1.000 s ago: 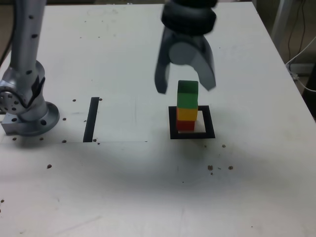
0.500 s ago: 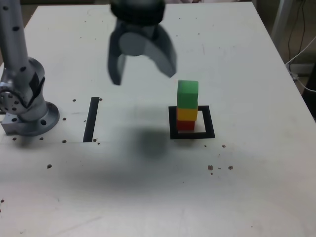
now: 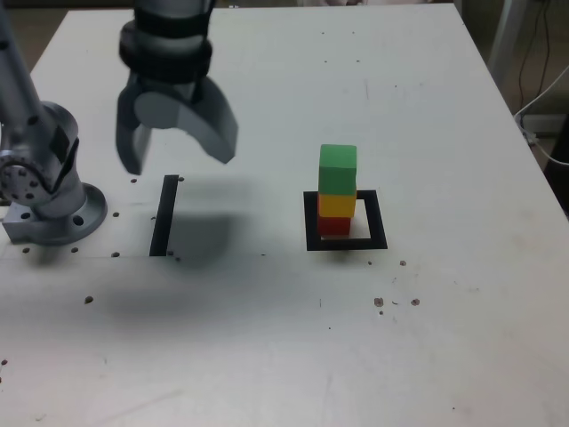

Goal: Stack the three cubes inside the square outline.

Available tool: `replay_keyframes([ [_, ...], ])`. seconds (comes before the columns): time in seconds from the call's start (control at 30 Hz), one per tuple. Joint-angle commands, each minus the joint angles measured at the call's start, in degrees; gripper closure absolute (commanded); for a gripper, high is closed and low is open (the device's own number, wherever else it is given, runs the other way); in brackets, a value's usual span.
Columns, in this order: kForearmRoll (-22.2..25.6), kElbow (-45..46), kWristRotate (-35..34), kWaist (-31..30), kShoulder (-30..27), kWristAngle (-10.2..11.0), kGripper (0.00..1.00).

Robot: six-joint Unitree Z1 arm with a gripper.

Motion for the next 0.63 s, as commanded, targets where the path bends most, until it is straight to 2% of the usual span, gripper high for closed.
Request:
replay_keyframes([
  [0.0, -2.7, 3.5, 0.5, 0.6, -1.0, 0.3, 0.01],
  [0.23, -9.1, 11.8, 1.2, 1.3, -1.9, 0.4, 0.01],
  [0.6, -12.9, 15.9, 1.6, 1.7, -1.4, 0.9, 0.00],
])
